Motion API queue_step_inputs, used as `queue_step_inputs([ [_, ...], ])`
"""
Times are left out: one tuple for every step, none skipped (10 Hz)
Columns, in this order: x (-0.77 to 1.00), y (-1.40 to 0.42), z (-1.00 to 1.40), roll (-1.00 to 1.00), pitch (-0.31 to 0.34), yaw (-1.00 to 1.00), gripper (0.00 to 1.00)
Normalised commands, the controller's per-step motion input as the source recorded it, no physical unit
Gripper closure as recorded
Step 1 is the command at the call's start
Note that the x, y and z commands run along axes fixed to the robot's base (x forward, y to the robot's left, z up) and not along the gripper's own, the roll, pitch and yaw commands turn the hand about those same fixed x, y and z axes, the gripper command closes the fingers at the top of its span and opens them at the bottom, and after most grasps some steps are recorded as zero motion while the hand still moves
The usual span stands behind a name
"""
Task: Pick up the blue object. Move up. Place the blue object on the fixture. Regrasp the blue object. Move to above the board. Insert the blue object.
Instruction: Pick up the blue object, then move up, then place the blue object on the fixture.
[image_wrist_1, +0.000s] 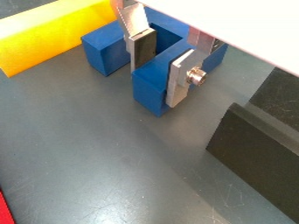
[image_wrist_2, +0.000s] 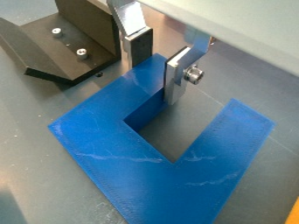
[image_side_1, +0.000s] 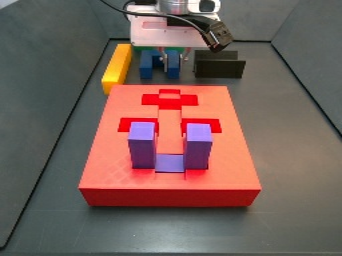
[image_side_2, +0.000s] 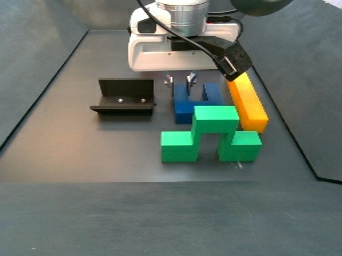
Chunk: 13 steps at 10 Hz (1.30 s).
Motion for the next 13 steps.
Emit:
queue_step_inputs([
  [0.0,0.0,0.0,0.0,0.0,0.0,1.0],
  [0.0,0.0,0.83,0.0,0.0,0.0,1.0],
  [-0.08,-0.01,0.79,0.0,0.048,-0.01,1.0],
  [-0.11,-0.01,0.54,-0.01,0.07,-0.01,1.0],
  [-0.06,0.0,0.24,-0.01,0.041,0.0,1.0],
  [0.03,0.0,0.0,0.0,0.0,0.0,1.0],
  [0.46,0.0,0.0,-0.27,-0.089,-0.12,1.0],
  [0.76,0.19,0.31,-0.92,-0.303,-0.35,1.0],
  [0.71,0.18,0.37,-0.95,-0.329,-0.37,1.0],
  [0.73,0.18,0.37,-0.95,-0.329,-0.35,1.0],
  [0.77,0.17,0.35,-0.93,-0.317,-0.33,1.0],
  [0.78,0.17,0.33,-0.92,-0.314,-0.32,1.0],
  [0.87,0.13,0.23,-0.83,-0.24,-0.27,1.0],
])
